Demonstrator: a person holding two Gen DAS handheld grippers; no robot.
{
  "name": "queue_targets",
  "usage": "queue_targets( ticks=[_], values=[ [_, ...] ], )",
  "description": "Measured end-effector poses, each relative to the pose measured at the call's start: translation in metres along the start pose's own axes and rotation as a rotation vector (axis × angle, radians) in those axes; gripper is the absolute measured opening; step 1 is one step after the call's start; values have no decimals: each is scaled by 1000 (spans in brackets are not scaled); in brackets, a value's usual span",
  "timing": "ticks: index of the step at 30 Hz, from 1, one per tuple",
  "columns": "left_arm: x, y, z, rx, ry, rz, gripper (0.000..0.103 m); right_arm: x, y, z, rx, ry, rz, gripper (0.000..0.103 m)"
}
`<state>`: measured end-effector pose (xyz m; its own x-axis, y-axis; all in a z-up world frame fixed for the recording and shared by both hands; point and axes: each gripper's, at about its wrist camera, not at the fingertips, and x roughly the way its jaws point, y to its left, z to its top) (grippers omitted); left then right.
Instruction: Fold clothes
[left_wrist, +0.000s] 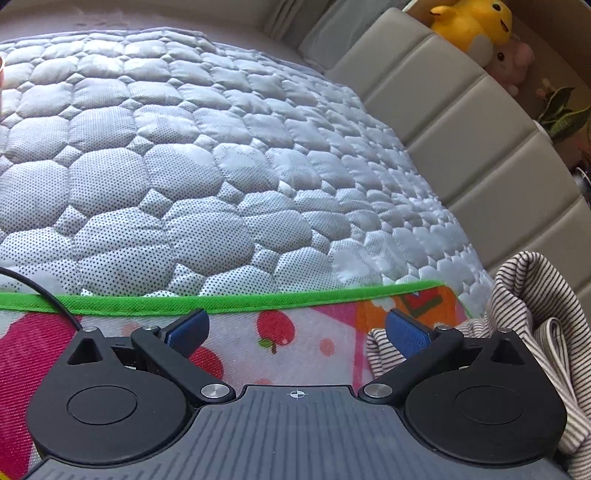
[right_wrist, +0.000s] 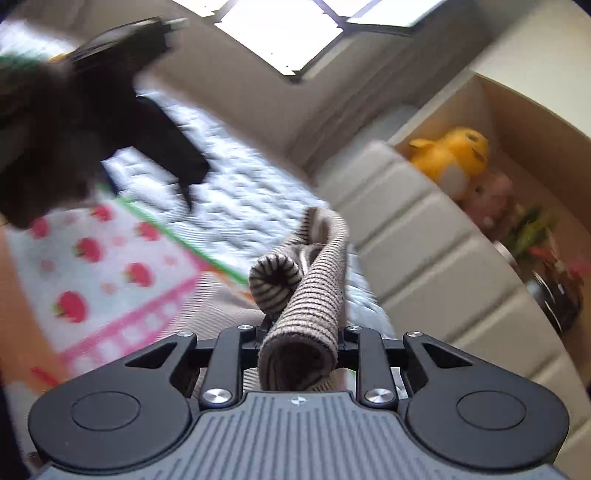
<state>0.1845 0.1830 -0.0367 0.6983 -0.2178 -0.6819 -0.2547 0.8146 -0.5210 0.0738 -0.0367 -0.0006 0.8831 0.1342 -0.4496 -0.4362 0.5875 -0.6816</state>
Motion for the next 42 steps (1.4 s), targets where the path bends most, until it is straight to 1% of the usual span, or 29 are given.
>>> queue_targets(
  ticks=[2,3,4,6,8,9,12,14,15,18,22,24,25,26,28,30,31,32,34,36,37,39,40,41,42],
  values=[
    [-6,-2,2,17,-19,-33,103,14,30,3,-72,34,70,23],
    [-9,-3,2,26,-29,-50,103,22,47,0,-93,69,95,23],
    [-12,-4,3,34,-38,-66,103,27,60,-3,-106,83,92,24],
    [-19,-11,1,80,-22,-177,103,29,77,-6,-133,75,42,26],
    [-19,-22,-5,131,15,-275,103,30,83,-4,-127,74,21,29],
    [-15,-29,-10,168,31,-290,103,30,80,-3,-113,71,24,30],
    [-1,-47,-25,304,54,-203,103,22,63,-4,-62,46,48,37],
    [7,-49,-30,345,73,-152,103,12,48,-8,4,33,82,52],
    [11,-50,-33,366,82,-127,103,6,42,-10,35,27,95,55],
    [15,-47,-34,368,94,-94,103,-14,33,-17,106,7,124,56],
    [15,-47,-35,403,85,-61,103,-32,32,-21,109,-33,124,56],
    [14,-47,-36,415,82,-52,103,-36,25,-20,126,-49,119,56],
    [14,-47,-36,415,83,-51,103,-37,18,-20,154,-51,128,62],
    [14,-47,-36,415,85,-50,103,-38,9,-20,190,-51,145,73],
    [15,-47,-37,417,87,-47,103,-35,-17,-14,303,-61,210,84],
    [14,-47,-38,430,87,-42,103,-32,-44,-11,439,-71,281,86],
    [14,-48,-38,437,87,-39,103,-29,-56,-10,507,-71,310,89],
    [15,-48,-38,441,88,-37,103,-24,-68,-9,570,-66,329,93],
    [15,-49,-39,451,89,-34,103,-8,-91,-11,679,-38,337,96],
    [16,-48,-39,451,97,-34,103,21,-112,-23,779,25,331,97],
    [17,-48,-39,451,100,-35,103,39,-121,-31,834,70,342,97],
    [17,-48,-39,455,102,-37,103,82,-137,-53,959,191,407,97],
    [17,-47,-39,456,103,-37,103,104,-141,-64,1021,252,458,97],
    [17,-47,-40,463,104,-40,103,122,-140,-77,1078,307,496,97],
    [17,-48,-41,470,106,-43,103,138,-137,-87,1124,351,514,97]
  ],
)
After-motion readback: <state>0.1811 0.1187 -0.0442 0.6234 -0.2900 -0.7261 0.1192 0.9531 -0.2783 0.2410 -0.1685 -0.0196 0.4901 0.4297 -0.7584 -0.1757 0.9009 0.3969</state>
